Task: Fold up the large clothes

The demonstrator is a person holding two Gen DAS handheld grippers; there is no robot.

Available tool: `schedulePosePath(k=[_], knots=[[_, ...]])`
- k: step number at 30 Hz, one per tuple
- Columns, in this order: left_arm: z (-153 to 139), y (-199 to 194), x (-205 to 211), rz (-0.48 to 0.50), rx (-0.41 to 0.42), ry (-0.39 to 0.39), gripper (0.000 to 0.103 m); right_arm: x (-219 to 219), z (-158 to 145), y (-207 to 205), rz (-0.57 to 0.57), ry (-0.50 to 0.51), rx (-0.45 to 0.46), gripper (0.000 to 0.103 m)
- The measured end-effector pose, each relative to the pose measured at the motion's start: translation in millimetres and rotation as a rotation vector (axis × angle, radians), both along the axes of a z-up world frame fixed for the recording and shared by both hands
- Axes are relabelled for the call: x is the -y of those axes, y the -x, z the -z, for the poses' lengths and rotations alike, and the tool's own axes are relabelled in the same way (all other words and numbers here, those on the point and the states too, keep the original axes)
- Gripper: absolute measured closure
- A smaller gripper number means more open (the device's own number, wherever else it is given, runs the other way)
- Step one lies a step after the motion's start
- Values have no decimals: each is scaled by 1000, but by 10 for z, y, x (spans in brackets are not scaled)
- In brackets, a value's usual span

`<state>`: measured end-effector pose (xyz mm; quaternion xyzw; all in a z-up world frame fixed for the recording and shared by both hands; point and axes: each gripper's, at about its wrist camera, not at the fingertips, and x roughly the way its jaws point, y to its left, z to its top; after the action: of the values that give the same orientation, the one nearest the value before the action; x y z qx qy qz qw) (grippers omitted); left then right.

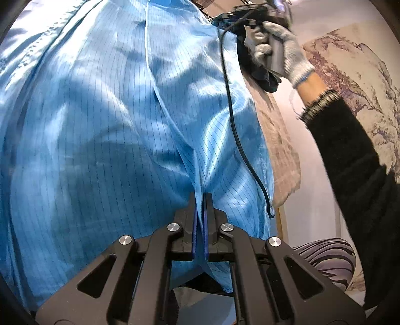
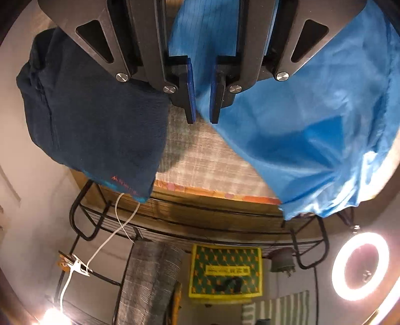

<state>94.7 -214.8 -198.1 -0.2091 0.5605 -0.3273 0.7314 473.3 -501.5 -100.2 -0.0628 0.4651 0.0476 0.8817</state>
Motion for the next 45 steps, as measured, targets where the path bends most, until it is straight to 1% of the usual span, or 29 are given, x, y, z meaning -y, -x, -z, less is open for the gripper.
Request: schedulePosePath(k=[3, 4, 5, 6, 7, 9, 10, 11, 13, 15, 16, 19, 20, 21, 23, 24, 25, 26, 29, 34, 35, 36, 39, 41, 43, 45], knots=[[-92, 22, -66, -4, 30, -7, 103, 83, -242, 253, -11, -98, 22, 92], [-134, 38, -65, -7, 39, -9, 103, 123, -356, 370, -18, -137, 35, 87], [-152, 49, -88, -10, 46, -8, 103, 150, -447, 478, -19, -162, 49, 84], [-176, 60, -104, -13, 51, -6, 103, 167, -517, 562, -22, -183, 58, 79], [-200, 73, -128, -17, 53, -2, 103, 207, -633, 725, -28, -212, 69, 77], [-231, 99, -162, -25, 50, 9, 98, 266, -783, 973, -36, -250, 72, 77], [-243, 111, -197, -28, 47, 18, 89, 289, -832, 1070, -41, -264, 73, 77], [-252, 116, -222, -30, 47, 23, 75, 325, -917, 1244, -46, -283, 76, 77], [-271, 135, -246, -34, 49, 29, 63, 384, -1053, 1549, -49, -318, 72, 77], [-253, 170, -231, -25, 40, 28, 63, 436, -1128, 1912, -51, -380, 47, 77], [-232, 188, -219, -18, 34, 27, 63, 449, -1126, 2014, -53, -398, 34, 77], [-145, 235, -150, -3, 9, 10, 63, 425, -995, 2573, -70, -442, -48, 77], [-114, 235, -119, -2, -1, 9, 64, 405, -918, 2706, -72, -453, -76, 77], [-82, 246, -100, 3, -10, 13, 68, 373, -784, 2856, -67, -465, -123, 77], [-17, 266, -15, 26, -27, 7, 93, 322, -537, 3031, -62, -478, -207, 77], [-2, 278, 17, 33, -24, 0, 94, 295, -427, 3085, -60, -478, -238, 77], [8, 285, 51, 38, -17, -7, 94, 250, -245, 3155, -53, -478, -286, 77], [7, 296, 68, 40, -12, -14, 96, 219, -140, 3192, -49, -486, -311, 77], [-6, 300, 126, 43, 2, -30, 98, 159, 158, 3246, -41, -525, -372, 77], [-38, 311, 264, 62, 33, -51, 99, 73, 481, 3161, -6, -506, -424, 78], [-37, 316, 289, 65, 35, -50, 99, 61, 496, 3154, -8, -511, -424, 82], [-37, 310, 317, 66, 36, -51, 99, 49, 506, 3175, -9, -507, -418, 98], [-28, 322, 321, 69, 30, -40, 99, 17, 482, 3128, 3, -452, -389, 101], [-35, 330, 315, 69, 25, -25, 99, 81, 389, 3152, 25, -423, -349, 101], [-35, 329, 353, 78, 48, -53, 99, 211, 306, 3197, 53, -427, -302, 101], [1, 318, 381, 83, 54, -71, 99, 338, 305, 3194, 79, -445, -292, 101]])
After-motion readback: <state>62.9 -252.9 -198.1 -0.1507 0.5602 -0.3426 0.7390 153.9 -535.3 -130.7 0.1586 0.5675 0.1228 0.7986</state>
